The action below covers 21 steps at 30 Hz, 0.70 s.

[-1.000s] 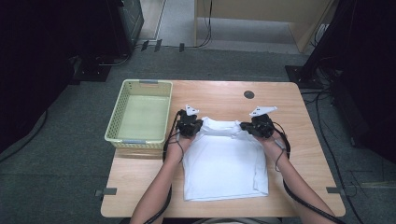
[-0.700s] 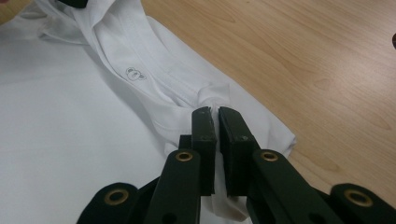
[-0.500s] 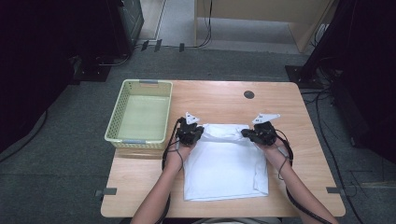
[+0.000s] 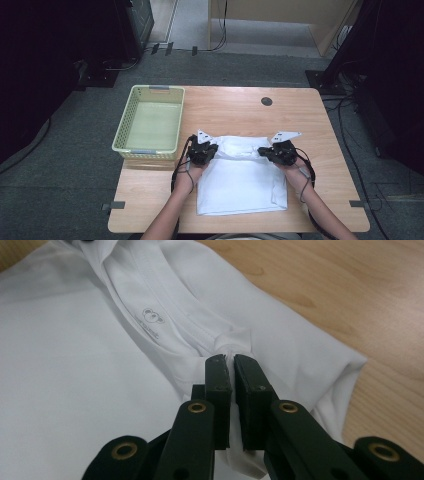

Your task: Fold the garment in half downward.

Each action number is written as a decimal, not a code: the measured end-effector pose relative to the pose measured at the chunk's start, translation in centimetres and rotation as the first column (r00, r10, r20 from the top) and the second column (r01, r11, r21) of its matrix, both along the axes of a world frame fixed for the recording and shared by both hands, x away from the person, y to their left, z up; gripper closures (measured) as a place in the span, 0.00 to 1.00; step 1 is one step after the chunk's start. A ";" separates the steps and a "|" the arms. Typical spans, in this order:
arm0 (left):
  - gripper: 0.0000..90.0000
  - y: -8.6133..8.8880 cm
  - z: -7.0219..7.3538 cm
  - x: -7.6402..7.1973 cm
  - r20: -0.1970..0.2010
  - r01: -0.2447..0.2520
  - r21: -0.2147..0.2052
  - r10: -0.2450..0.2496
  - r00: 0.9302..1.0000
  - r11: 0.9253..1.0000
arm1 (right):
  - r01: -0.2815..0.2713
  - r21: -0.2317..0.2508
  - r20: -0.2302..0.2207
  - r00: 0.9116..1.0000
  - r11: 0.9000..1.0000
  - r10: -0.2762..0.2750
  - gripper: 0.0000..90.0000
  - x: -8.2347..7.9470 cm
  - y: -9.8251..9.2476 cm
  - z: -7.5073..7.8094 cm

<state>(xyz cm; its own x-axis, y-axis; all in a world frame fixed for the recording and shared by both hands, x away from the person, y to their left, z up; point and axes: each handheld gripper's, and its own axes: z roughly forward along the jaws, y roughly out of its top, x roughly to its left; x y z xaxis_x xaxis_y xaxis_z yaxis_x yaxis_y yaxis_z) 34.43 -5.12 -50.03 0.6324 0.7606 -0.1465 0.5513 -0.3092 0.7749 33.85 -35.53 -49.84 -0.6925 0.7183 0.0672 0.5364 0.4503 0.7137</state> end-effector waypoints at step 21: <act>0.93 0.3 -2.4 -1.7 -0.022 -0.002 0.038 0.003 1.000 0.999 | -0.011 -0.004 0.005 1.000 1.000 0.011 0.78 -1.4 -0.3 -2.2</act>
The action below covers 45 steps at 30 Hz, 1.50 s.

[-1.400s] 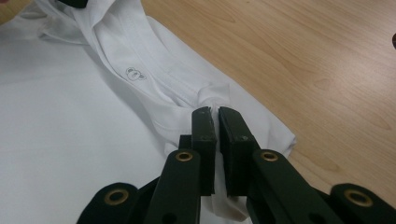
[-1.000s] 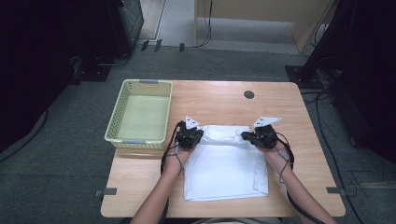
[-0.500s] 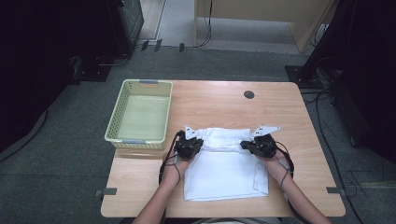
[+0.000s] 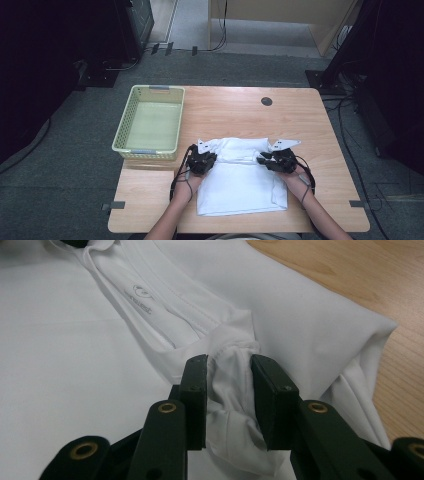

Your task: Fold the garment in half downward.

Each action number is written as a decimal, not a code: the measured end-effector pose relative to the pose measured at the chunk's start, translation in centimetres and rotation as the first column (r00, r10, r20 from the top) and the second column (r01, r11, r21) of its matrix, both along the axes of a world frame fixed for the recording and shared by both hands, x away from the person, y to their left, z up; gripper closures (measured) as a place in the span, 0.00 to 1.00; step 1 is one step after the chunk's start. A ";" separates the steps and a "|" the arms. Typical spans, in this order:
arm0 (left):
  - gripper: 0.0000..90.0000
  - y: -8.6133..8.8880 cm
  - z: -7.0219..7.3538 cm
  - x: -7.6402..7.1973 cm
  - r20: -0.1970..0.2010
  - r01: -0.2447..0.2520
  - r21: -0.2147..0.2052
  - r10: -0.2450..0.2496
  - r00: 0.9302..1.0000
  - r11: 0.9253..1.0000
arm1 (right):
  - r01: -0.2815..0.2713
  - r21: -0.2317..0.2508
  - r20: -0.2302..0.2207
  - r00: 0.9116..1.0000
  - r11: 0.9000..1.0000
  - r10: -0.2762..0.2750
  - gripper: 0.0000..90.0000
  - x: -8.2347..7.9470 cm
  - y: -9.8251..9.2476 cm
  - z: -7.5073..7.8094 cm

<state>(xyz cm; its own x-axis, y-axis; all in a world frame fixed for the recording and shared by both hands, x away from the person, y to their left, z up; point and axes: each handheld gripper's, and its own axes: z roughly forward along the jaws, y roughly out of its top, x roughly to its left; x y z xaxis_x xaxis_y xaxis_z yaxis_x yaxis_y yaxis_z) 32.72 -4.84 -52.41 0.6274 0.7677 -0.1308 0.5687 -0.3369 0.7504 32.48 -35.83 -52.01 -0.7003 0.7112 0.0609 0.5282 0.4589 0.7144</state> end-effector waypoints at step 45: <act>0.95 -1.4 -0.3 6.0 0.031 -0.053 0.004 0.053 0.998 0.999 | 0.078 -0.009 0.027 0.997 0.997 -0.078 0.94 5.5 -1.2 -0.3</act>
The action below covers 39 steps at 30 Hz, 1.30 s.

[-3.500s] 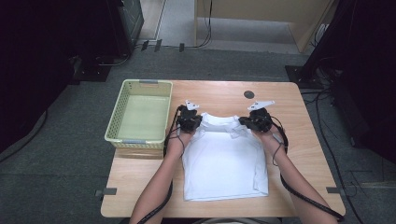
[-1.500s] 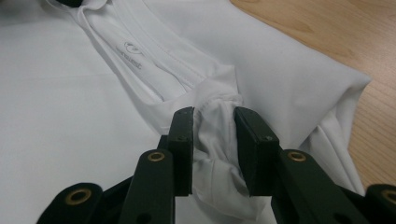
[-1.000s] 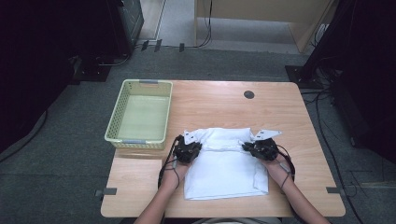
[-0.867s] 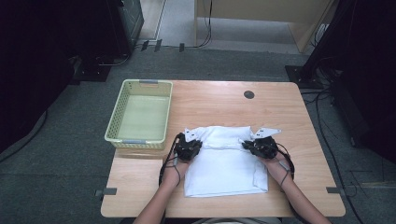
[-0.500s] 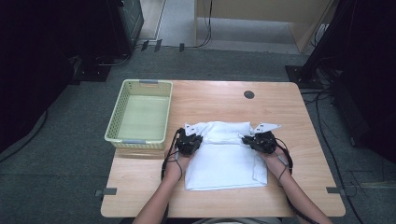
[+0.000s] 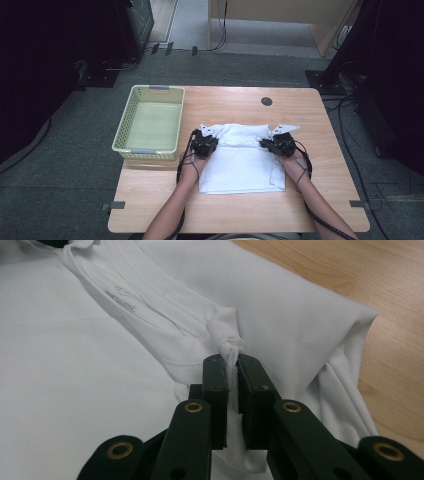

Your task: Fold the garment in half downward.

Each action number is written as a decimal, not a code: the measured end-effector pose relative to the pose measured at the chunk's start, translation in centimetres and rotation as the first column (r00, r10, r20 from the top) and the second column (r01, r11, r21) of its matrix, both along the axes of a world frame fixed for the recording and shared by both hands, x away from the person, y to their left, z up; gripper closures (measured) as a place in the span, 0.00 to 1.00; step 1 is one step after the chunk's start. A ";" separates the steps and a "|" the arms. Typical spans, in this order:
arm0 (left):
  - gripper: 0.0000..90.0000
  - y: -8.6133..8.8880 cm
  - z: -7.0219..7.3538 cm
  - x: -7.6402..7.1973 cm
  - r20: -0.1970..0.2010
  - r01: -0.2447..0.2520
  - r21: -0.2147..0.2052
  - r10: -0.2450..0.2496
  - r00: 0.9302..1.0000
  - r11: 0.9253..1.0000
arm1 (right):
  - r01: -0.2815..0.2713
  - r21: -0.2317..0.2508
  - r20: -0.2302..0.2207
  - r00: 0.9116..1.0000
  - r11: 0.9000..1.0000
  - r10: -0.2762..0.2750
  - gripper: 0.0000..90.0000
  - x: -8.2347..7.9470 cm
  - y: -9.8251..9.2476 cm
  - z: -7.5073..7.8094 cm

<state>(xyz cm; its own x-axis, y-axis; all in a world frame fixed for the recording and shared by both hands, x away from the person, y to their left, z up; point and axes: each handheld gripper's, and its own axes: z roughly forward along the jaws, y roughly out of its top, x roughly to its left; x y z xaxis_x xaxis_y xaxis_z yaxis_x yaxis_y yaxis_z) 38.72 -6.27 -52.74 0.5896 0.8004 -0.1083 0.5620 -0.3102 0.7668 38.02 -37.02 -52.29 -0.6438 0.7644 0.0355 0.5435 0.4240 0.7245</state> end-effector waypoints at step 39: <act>0.96 -0.2 0.3 5.8 -0.024 -0.068 0.016 0.069 0.997 0.998 | 0.041 -0.072 -0.036 0.998 0.997 -0.043 0.95 6.4 1.3 0.7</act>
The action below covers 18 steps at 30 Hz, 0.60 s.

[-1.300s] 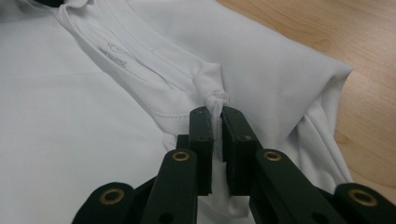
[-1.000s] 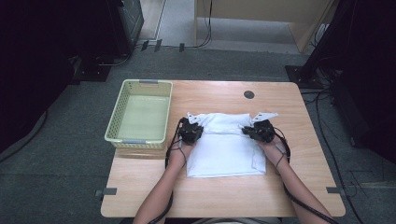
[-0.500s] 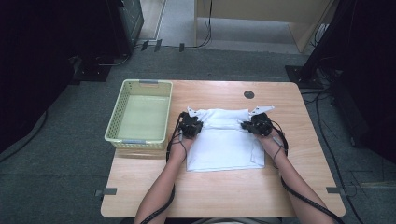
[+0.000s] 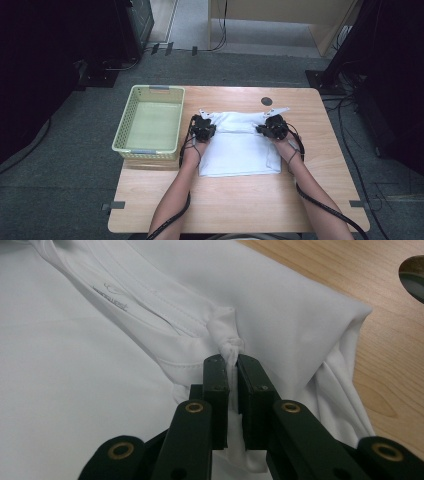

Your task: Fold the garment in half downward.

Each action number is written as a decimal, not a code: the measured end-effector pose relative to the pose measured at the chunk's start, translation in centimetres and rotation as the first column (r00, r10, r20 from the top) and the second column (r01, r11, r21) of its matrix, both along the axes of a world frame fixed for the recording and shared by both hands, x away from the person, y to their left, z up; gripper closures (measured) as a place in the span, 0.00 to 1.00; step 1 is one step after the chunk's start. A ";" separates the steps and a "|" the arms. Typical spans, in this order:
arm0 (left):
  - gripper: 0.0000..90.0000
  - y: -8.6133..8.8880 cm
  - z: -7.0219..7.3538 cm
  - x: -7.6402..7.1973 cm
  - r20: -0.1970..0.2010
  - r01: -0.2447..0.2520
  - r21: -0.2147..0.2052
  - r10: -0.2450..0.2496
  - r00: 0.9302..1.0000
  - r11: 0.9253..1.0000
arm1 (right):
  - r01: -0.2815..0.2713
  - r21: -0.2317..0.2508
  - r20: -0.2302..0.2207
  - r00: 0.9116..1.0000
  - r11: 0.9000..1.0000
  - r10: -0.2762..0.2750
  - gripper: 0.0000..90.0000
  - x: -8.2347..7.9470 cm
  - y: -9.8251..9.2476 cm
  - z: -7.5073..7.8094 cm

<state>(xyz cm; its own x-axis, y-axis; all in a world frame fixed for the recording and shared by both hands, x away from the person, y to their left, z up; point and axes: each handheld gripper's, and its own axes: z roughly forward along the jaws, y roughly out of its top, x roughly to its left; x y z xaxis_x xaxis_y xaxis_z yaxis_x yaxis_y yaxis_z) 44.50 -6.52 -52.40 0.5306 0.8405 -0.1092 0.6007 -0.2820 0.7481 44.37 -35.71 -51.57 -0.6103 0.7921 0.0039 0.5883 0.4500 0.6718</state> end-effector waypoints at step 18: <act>0.99 0.1 2.0 -2.7 0.036 0.038 -0.039 -0.037 0.999 0.999 | 0.000 0.092 0.063 0.998 0.996 -0.006 0.97 -2.9 -0.4 1.7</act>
<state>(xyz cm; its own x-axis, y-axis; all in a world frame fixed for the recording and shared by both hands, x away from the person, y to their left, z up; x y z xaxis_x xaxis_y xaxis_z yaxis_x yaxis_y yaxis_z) 41.75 -6.45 -50.36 0.5657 0.8155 -0.1226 0.5632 -0.2734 0.7798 41.52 -36.12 -49.89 -0.6094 0.7920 0.0377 0.5443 0.3833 0.7462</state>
